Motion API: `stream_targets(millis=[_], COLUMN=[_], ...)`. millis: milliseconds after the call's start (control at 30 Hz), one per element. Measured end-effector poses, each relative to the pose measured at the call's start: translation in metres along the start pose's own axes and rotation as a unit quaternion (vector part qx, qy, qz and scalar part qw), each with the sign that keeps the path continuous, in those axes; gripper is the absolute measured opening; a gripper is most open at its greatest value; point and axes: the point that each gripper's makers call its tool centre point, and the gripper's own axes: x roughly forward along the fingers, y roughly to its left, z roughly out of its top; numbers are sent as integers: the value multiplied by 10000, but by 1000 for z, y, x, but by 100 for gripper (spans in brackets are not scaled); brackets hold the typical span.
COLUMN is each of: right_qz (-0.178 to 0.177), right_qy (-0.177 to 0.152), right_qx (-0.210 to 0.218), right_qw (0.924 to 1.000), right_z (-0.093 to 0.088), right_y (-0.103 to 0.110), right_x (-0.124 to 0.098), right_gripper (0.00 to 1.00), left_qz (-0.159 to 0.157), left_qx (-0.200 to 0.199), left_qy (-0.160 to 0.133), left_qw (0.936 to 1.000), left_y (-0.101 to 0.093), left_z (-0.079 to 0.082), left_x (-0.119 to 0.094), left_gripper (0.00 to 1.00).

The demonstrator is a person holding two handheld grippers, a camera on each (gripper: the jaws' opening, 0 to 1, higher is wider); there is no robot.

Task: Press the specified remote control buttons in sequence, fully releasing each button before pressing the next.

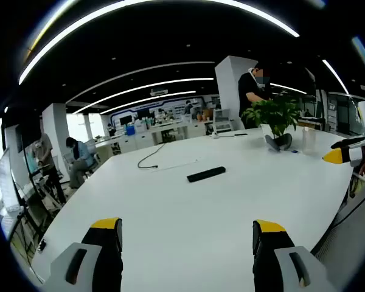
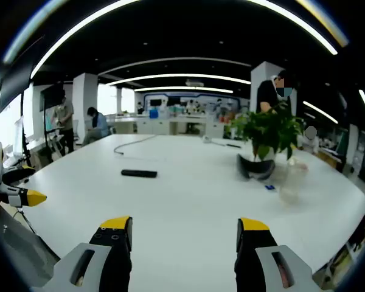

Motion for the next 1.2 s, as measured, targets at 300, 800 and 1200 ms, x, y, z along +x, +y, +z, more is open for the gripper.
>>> stream_targets(millis=[300, 800, 1200], right_qz=[-9, -19, -4], right_qy=[-25, -19, 17], right_qx=[3, 21, -17], right_qw=[10000, 10000, 10000], right_z=[1, 1, 0], right_y=[0, -1, 0], right_x=[-1, -1, 0], right_gripper=[67, 66, 66], left_qz=[-22, -18, -58], left_qx=[0, 5, -25], left_qy=[35, 97, 125], left_qw=[10000, 10000, 9999], left_y=[-1, -1, -2], left_z=[-1, -3, -4], left_x=[0, 0, 0], left_gripper=[90, 90, 87])
